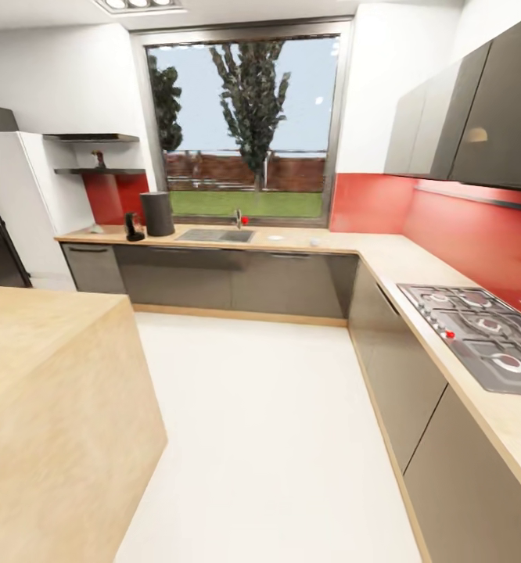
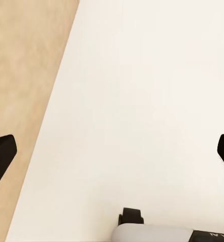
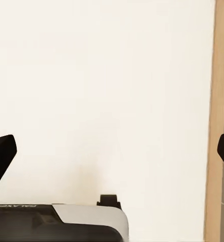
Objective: Set up a coffee station on the kitchen countertop: keep the coffee maker on the countertop, move the bottle of coffee from the kitchen shelf to the counter next to the coffee maker, place a paper coffee filter on top of the coffee maker, put the saucer next to the coffee maker with the coffee cup on the saucer, and place the electric kettle next to the coffee maker.
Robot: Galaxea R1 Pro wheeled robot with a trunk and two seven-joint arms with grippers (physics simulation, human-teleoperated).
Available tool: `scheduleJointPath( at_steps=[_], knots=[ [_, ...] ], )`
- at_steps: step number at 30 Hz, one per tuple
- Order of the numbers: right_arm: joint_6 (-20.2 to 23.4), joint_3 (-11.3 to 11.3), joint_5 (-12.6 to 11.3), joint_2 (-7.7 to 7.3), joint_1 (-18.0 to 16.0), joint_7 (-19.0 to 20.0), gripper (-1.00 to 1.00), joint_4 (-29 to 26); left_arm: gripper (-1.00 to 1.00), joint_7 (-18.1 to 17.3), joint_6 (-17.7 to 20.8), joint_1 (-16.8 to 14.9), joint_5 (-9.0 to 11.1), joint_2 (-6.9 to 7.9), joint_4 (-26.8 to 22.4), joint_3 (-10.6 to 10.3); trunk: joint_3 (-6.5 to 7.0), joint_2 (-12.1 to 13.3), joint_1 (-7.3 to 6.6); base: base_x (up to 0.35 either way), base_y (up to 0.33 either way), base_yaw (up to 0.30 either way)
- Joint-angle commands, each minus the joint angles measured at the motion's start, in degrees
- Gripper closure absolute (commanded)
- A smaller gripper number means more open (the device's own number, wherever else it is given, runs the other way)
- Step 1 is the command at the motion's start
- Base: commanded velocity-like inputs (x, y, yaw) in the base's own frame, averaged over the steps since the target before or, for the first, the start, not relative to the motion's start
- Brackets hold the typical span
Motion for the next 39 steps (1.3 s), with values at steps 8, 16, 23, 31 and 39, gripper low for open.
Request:
scheduleJointPath(
  at_steps=[8, 16, 23, 31, 39],
  knots=[
    [-0.23, -0.11, -0.03, -0.02, -0.03, -0.02, -1.00, 1.24, -1.00, 0.01, -0.19, -0.03, 0.01, -0.01, 0.05, 0.10, -0.12, -0.11, 0.07, 0.337, 0.000, 0.000],
    [-0.43, -0.06, -0.05, -0.02, -0.03, -0.02, -1.00, 1.36, -1.00, 0.01, -0.19, -0.03, -0.01, -0.01, 0.05, 0.10, -0.12, -0.11, 0.07, 0.337, 0.000, 0.000],
    [-3.02, -0.11, -0.10, -0.02, -0.03, -0.02, -1.00, 1.43, -1.00, 0.01, -0.19, -0.04, -0.07, -0.01, 0.05, 0.09, -0.12, -0.11, 0.07, 0.337, 0.000, 0.000],
    [-3.36, -0.13, -0.28, -0.02, -0.03, -0.02, -1.00, 1.35, -1.00, 0.01, -0.19, -0.05, -0.07, -0.01, 0.05, 0.10, -0.12, -0.11, 0.07, 0.337, 0.000, 0.000],
    [-3.40, -0.13, -0.30, -0.02, -0.03, -0.02, -1.00, 1.35, -1.00, 0.01, -0.19, -0.03, -0.07, -0.01, 0.05, 0.10, -0.12, -0.11, 0.07, 0.337, 0.000, 0.000]
  ],
)
